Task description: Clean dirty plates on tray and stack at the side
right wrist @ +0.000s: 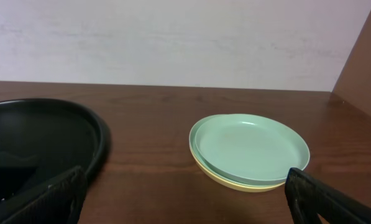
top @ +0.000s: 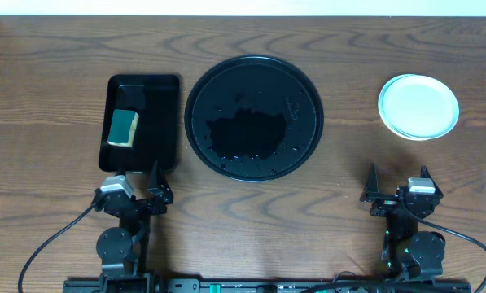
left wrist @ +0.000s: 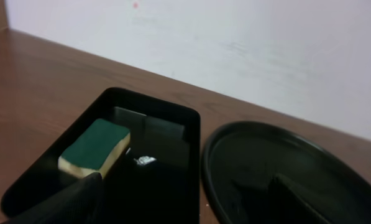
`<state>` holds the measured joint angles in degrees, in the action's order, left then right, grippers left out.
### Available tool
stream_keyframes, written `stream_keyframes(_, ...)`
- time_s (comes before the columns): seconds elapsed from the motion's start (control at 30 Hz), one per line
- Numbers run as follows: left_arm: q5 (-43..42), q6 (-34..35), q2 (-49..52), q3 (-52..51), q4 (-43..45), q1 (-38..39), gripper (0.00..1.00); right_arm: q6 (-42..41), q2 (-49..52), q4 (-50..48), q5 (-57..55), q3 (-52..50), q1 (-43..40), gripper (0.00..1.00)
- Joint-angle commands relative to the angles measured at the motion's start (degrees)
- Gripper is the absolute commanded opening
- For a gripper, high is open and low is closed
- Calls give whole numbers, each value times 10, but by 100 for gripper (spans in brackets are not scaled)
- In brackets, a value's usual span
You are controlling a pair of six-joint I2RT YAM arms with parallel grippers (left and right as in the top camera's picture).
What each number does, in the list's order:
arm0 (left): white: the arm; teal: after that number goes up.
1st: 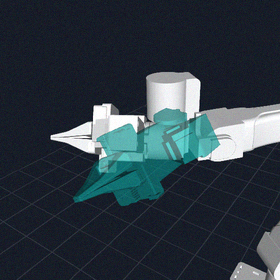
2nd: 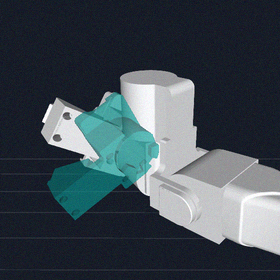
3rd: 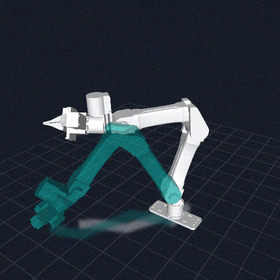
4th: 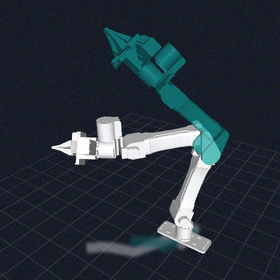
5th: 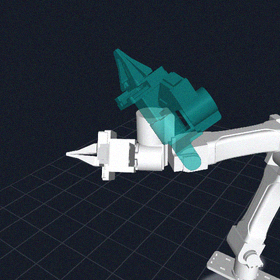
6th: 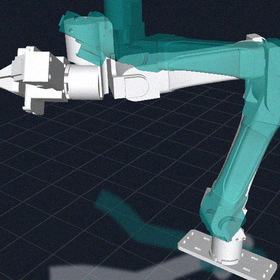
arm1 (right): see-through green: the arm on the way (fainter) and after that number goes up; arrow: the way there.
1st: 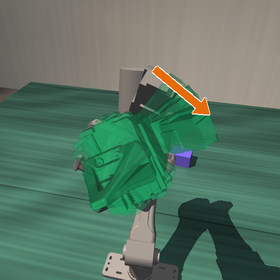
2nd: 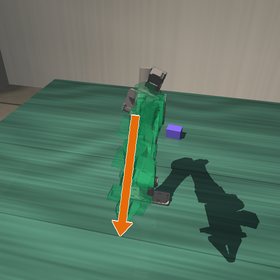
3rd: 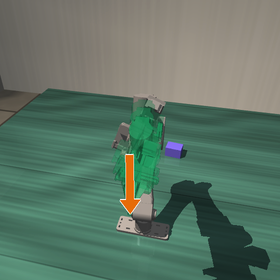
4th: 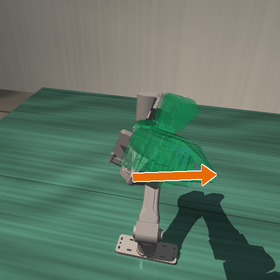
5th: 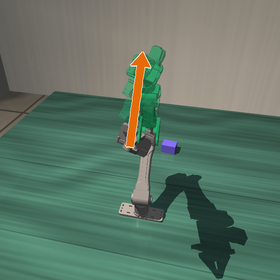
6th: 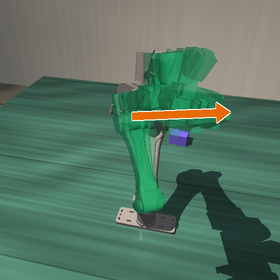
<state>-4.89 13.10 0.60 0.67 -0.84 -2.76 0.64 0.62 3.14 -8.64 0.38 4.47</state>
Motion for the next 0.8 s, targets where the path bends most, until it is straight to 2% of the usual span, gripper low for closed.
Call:
stream_keyframes(0.0, -69, -82, -5, -4, -23, 3, 84, -4, -3, 1, -3, -1, 2, 99)
stream_keyframes(0.77, -73, -88, -4, -4, -21, 3, 84, -4, -3, 1, -3, -1, 2, 99)
